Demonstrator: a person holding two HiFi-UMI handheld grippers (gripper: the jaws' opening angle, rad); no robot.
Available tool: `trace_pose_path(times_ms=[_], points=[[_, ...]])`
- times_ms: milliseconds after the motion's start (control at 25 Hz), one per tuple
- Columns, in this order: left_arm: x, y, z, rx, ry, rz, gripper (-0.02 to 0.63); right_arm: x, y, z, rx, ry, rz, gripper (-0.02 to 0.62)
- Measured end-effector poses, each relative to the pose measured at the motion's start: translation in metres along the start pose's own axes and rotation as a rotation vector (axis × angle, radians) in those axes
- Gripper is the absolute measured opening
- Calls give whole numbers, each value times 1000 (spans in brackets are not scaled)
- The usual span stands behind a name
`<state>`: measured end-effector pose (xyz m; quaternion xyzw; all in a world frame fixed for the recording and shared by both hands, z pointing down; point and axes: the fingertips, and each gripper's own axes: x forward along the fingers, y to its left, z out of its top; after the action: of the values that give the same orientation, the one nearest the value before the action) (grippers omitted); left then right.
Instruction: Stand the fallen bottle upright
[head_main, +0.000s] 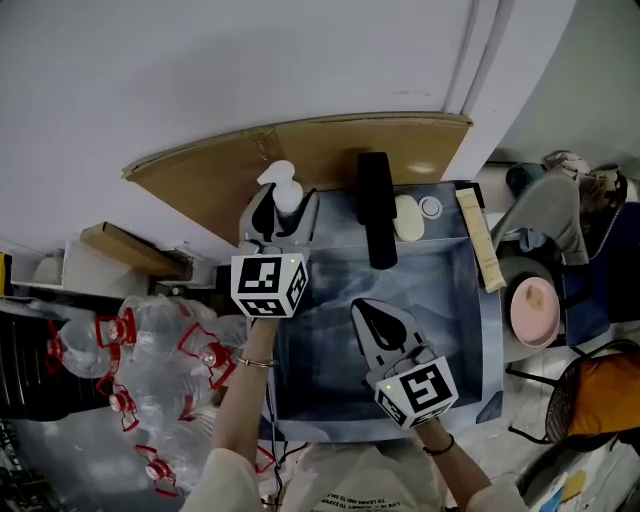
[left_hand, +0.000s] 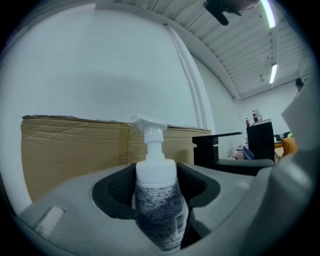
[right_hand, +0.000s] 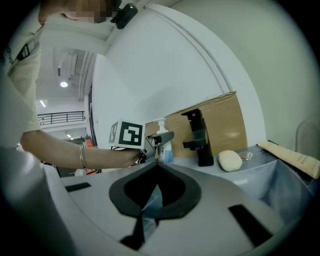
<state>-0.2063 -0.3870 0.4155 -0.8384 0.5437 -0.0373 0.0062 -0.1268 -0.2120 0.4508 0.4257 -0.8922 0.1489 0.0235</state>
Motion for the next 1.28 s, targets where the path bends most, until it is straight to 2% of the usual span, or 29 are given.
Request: trace_pose_path(times_ms=[320, 520, 920, 1280], points=[[-2, 3, 2, 16, -84, 27, 258, 7, 1, -8, -3, 16, -55, 4], [-5, 3, -2, -9, -112, 41, 258, 10, 5, -12, -9, 23, -66, 4], [-10, -2, -13, 16, -118, 43, 258, 8, 6, -13, -11, 23, -91, 3], [-18, -5, -14, 46, -160, 52, 259, 6, 7, -15, -9, 23, -101, 4]])
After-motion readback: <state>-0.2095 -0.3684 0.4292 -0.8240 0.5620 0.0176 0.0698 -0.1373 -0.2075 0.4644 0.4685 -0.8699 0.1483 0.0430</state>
